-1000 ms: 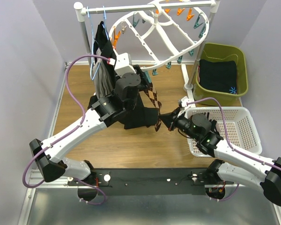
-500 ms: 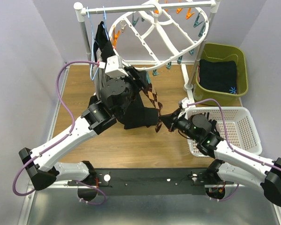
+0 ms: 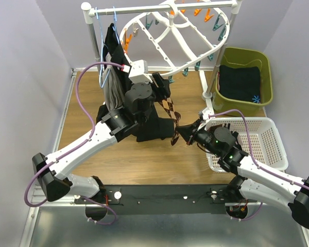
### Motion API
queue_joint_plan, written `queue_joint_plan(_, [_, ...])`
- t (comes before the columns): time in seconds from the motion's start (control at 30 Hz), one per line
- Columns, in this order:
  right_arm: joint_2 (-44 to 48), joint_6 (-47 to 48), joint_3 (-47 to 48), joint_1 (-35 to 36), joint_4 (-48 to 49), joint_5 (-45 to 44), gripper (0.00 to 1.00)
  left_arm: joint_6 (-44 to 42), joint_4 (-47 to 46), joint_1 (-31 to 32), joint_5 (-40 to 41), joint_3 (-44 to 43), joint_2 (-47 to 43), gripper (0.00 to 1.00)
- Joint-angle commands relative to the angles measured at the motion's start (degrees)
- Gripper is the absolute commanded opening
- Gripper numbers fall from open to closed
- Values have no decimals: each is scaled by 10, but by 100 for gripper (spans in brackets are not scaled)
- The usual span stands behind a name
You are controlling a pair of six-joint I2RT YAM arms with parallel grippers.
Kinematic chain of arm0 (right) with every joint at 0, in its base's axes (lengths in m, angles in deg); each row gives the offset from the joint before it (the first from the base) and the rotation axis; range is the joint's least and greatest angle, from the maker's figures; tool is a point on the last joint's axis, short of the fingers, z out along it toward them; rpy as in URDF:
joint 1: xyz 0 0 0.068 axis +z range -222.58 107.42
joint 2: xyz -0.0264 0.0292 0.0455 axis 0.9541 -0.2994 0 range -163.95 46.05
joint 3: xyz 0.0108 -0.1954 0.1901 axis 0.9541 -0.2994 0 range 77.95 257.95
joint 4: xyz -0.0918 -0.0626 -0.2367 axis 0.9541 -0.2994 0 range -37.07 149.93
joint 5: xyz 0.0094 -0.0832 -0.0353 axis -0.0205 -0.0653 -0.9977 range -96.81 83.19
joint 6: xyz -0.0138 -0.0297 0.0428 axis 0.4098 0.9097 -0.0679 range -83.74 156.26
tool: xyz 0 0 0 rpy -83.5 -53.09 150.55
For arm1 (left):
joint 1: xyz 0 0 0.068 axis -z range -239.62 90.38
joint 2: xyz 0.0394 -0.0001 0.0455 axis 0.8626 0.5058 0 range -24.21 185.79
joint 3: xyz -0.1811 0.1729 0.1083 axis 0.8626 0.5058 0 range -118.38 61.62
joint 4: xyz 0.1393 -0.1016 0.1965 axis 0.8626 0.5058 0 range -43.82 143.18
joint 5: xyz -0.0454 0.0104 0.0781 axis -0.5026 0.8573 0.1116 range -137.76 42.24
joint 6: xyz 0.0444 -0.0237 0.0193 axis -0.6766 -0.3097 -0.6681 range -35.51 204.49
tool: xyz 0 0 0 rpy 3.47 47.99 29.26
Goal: Remove the socks clipped to the hanger
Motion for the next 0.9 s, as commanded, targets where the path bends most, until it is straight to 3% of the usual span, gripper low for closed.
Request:
queue_joint_plan(0.0, [9, 8, -10, 4, 13, 1, 1, 2, -8, -6, -16, -15, 16, 68])
queue_joint_plan(0.13, [14, 9, -12, 4, 12, 3, 1, 0, -21, -12, -12, -13, 28, 65])
queue_joint_plan(0.2, [15, 9, -12, 4, 9, 4, 1, -5, -27, -13, -11, -12, 28, 59])
queue_joint_plan(0.27, [15, 9, -10, 4, 5, 5, 1, -14, -29, -13, -7, -12, 26, 50])
queue_joint_plan(0.33, [18, 1, -8, 4, -2, 2, 1, -23, -32, -13, -5, -12, 23, 46])
queue_joint_plan(0.47, [30, -14, 12, 4, -41, -19, 1, -33, -30, -13, -6, -13, 15, 25])
queue_joint_plan(0.67, [47, -39, 87, 4, -164, -150, 1, -52, -36, -13, -46, -21, 12, 3])
queue_joint_plan(0.87, [16, -58, 194, 1, -335, -342, 1, -75, -45, -9, -156, -71, 29, 1])
